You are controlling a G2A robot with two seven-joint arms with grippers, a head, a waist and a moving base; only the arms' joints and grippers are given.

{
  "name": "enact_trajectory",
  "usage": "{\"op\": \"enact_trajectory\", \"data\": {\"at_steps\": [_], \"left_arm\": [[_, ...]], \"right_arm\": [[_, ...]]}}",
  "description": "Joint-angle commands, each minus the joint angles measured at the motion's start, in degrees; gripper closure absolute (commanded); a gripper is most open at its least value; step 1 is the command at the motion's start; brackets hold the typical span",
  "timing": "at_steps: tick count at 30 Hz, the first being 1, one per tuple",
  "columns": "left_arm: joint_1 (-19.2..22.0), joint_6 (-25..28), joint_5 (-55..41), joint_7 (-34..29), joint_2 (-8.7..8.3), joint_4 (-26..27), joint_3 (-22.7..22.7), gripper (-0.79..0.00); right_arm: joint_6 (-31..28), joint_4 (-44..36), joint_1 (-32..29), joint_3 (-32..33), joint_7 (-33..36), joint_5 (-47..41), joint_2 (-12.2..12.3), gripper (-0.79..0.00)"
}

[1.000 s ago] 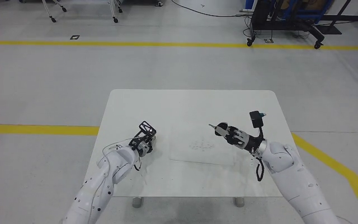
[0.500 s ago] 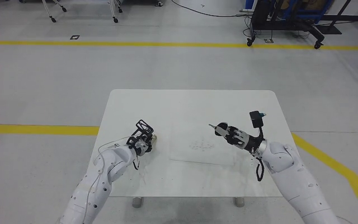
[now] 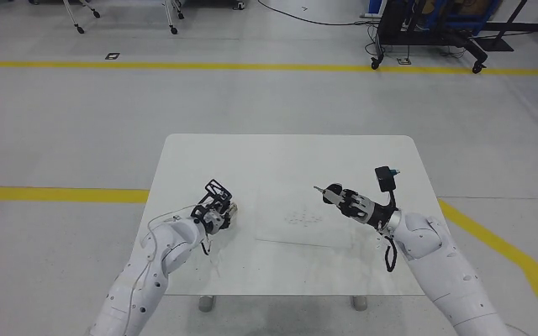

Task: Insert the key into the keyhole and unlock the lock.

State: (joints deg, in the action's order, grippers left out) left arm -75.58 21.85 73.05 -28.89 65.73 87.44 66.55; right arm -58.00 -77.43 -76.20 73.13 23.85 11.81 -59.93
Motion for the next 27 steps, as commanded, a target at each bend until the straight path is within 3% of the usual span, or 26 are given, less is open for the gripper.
{"op": "enact_trajectory", "data": {"at_steps": [1,9,14,27], "left_arm": [[0.25,0.02,-0.01,0.11,0.07,-0.13,-0.35,-0.086],[2.76,-0.09,1.77,-1.06,0.56,-2.13,-2.81,-0.092],[3.58,-1.68,3.27,-1.09,0.83,-3.05,-3.83,0.0],[4.2,-1.78,1.1,2.52,1.09,-5.25,-3.27,0.0]], "right_arm": [[0.0,0.0,0.0,0.0,0.0,0.0,0.0,0.0],[0.0,0.0,0.0,0.0,0.0,0.0,0.0,0.0],[0.0,0.0,0.0,0.0,0.0,0.0,0.0,0.0],[0.0,0.0,0.0,0.0,0.0,0.0,0.0,0.0]]}}
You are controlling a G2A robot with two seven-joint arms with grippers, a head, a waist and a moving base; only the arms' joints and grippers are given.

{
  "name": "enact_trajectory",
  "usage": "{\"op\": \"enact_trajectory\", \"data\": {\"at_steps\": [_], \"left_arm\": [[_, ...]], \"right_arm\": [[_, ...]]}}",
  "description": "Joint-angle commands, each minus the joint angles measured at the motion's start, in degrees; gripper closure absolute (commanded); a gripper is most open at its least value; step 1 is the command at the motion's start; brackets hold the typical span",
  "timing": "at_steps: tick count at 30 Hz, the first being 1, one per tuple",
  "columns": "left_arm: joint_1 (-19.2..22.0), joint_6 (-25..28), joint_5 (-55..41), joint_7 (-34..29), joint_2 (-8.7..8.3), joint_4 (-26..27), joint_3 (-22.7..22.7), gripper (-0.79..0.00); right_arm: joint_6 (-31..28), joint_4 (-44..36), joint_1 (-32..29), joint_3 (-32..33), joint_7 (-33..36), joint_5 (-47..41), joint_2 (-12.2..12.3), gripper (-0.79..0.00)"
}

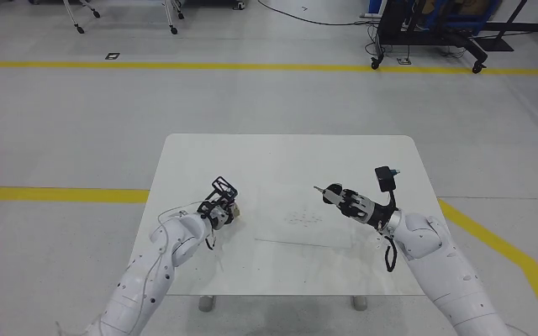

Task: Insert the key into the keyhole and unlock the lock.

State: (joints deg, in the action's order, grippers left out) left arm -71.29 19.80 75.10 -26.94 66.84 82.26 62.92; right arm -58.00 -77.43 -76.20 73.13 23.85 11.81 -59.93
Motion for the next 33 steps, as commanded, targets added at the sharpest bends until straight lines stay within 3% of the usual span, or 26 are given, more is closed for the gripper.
{"op": "enact_trajectory", "data": {"at_steps": [1,5,12,14,19,22,27,33], "left_arm": [[-0.19,0.74,-2.47,1.29,-0.03,-0.2,0.91,0.0],[-0.2,7.72,-7.67,4.41,-0.23,0.01,2.01,0.0],[-0.3,7.8,-8.11,4.66,-0.2,0.07,1.99,0.0],[-0.2,10.36,-15.41,4.84,0.08,-1.18,2.04,0.0],[6.72,15.29,-43.67,-4.61,1.83,-11.0,-0.08,0.0],[11.87,14.41,-54.91,-9.87,3.08,-16.37,-2.4,0.0],[17.44,14.15,-57.73,-11.31,4.32,-20.26,-5.16,0.0],[17.69,14.29,-57.31,-11.22,4.33,-20.35,-5.22,0.0]], "right_arm": [[0.0,0.0,0.0,0.0,0.0,0.0,0.0,0.0],[0.0,0.0,0.0,0.0,0.0,0.0,0.0,0.0],[0.0,0.0,0.0,0.0,0.0,0.0,0.0,0.0],[0.0,0.0,0.0,0.0,0.0,0.0,0.0,0.0],[0.95,-1.81,0.31,-3.28,-3.39,-1.47,-0.95,0.0],[2.09,-0.67,2.07,-6.33,-5.96,0.67,-1.99,0.0],[2.46,1.87,4.51,-9.52,-11.71,3.53,-3.57,0.0],[2.64,1.92,4.66,-9.6,-13.45,3.28,-3.82,0.0]]}}
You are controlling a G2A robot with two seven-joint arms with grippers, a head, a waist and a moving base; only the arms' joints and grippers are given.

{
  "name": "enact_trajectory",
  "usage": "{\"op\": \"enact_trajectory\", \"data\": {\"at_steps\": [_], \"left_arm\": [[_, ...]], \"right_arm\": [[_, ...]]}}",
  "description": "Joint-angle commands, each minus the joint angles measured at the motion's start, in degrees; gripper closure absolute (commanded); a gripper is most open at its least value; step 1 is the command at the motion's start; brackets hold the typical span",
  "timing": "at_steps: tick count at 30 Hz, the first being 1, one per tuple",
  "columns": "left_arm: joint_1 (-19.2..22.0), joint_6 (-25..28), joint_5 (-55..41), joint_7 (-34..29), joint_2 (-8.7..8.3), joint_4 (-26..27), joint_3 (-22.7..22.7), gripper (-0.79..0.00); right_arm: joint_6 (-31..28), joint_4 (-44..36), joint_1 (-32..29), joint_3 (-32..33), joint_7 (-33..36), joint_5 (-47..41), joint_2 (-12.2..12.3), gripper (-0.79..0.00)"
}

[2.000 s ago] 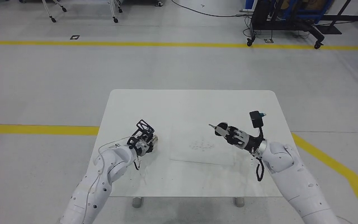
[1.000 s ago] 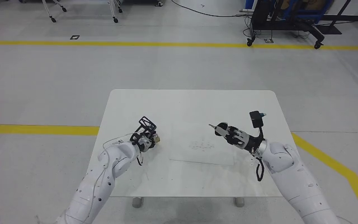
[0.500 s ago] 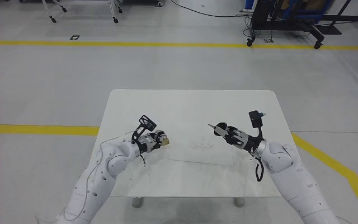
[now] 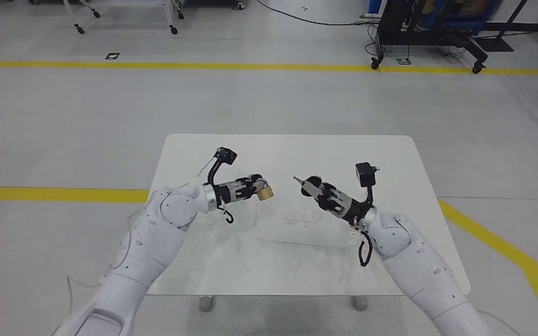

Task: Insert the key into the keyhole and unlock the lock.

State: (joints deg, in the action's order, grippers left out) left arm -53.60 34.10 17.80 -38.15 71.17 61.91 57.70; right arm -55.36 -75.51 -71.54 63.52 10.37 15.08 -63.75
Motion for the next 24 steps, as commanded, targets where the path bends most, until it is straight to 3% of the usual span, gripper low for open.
{"op": "enact_trajectory", "data": {"at_steps": [1,4,7,14,24], "left_arm": [[0.0,-0.01,-0.01,-0.01,0.0,0.0,0.0,0.0],[-0.77,-0.47,-1.12,0.02,0.04,0.03,-0.1,0.0],[-1.94,-1.47,-13.33,-3.41,0.41,-1.53,0.51,0.0],[1.85,-7.01,-38.32,-15.16,2.84,-9.29,-1.54,0.0],[7.72,-12.51,-53.28,-24.68,6.86,-20.2,-5.85,0.0]], "right_arm": [[-0.01,0.0,0.0,0.0,0.03,0.01,0.0,0.0],[-0.01,0.0,0.0,0.0,0.03,0.01,0.0,0.0],[2.14,-0.77,-0.45,-0.16,-1.79,-0.35,-0.27,0.0],[4.4,1.33,-0.21,-4.03,-13.06,2.51,-2.69,0.0],[6.09,5.03,0.38,-5.55,-26.9,15.22,-5.0,0.0]]}}
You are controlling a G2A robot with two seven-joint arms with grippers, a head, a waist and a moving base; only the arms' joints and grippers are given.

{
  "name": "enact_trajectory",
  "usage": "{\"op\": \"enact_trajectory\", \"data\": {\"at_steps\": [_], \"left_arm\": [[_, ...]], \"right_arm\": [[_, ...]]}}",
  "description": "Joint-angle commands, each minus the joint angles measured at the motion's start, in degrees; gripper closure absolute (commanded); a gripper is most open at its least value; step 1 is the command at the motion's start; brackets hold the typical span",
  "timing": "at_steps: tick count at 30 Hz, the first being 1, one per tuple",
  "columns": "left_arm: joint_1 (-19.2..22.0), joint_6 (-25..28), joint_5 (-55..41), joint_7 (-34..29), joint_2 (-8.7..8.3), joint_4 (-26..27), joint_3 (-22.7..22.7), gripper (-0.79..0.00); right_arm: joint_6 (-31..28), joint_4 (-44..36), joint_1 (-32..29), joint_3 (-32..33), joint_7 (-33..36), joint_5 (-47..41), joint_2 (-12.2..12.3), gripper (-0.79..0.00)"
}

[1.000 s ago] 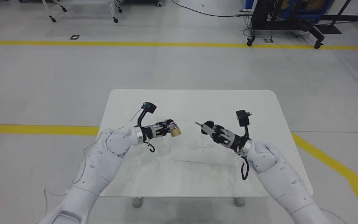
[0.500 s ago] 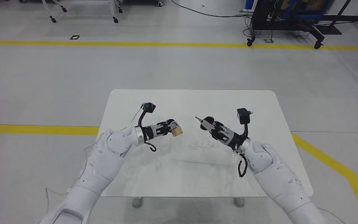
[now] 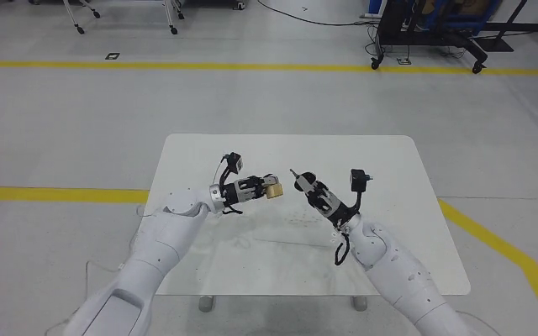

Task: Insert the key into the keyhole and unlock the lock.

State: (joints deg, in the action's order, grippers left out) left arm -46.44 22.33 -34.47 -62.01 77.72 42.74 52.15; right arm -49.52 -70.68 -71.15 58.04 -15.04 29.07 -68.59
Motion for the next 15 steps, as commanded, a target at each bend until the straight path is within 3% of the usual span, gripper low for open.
{"op": "enact_trajectory", "data": {"at_steps": [1,8,15], "left_arm": [[1.17,-1.26,-1.58,-1.29,0.65,-1.98,-0.64,0.0],[4.29,-3.36,-4.93,-3.71,2.79,-7.09,-2.24,0.0],[7.6,-5.19,-5.94,-4.42,4.34,-11.93,-2.88,0.0]], "right_arm": [[0.64,0.44,0.04,-0.21,-2.81,2.65,-0.37,0.0],[2.04,2.6,1.0,-2.08,-8.31,8.85,-1.79,0.0],[3.53,0.87,-0.22,-0.23,-7.2,9.51,-1.7,0.0]]}}
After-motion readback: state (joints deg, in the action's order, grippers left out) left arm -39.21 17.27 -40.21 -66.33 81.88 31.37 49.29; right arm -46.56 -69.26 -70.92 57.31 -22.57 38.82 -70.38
